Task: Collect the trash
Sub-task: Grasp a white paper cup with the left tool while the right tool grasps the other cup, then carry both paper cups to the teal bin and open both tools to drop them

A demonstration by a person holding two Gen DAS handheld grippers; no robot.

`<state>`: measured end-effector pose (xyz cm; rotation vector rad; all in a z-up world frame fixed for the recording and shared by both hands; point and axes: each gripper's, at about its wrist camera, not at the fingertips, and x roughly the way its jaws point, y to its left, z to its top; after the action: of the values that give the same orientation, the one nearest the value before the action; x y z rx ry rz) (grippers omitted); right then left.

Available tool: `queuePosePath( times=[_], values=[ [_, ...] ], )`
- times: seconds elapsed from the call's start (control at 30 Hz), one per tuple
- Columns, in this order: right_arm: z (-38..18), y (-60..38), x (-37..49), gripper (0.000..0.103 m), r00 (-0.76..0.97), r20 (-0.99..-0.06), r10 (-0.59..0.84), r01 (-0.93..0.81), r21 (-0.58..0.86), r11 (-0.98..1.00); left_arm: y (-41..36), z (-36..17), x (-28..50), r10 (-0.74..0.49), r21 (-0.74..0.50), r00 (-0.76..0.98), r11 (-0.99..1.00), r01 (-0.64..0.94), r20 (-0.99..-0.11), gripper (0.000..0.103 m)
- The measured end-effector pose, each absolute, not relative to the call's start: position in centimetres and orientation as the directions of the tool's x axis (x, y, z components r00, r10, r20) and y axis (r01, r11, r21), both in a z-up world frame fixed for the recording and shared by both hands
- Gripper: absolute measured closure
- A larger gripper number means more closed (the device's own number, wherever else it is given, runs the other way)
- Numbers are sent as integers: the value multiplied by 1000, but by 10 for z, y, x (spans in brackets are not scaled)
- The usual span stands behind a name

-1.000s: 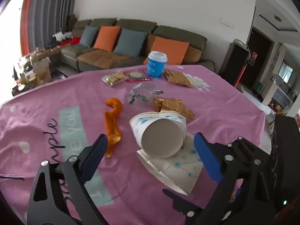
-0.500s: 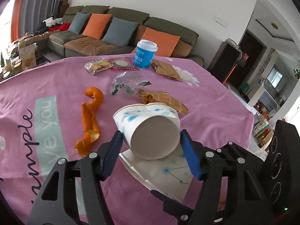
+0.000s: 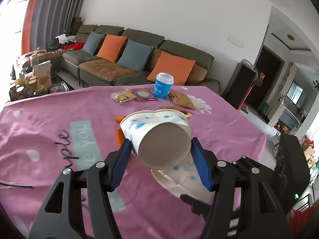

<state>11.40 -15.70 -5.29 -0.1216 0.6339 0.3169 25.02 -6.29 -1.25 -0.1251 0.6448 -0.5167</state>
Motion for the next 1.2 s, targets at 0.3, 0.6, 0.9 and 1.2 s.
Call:
queuePosePath(
  times=[0.3,0.6,0.9,1.2],
  values=[
    [-40,-147,99,30,773,-576,268,-344,-26,939,-17,0,205,-438,-256,734,899,355,-519,42],
    [-7,-117,93,30,783,-511,355,-424,-22,905,54,16,136,-294,-214,829,953,214,-477,42],
    [19,-45,103,30,720,-485,496,-589,-50,807,142,23,61,-91,-209,889,978,-6,-450,42],
    [36,42,108,30,590,-488,642,-747,-29,664,226,31,-16,125,-202,895,952,-229,-428,42]
  ],
)
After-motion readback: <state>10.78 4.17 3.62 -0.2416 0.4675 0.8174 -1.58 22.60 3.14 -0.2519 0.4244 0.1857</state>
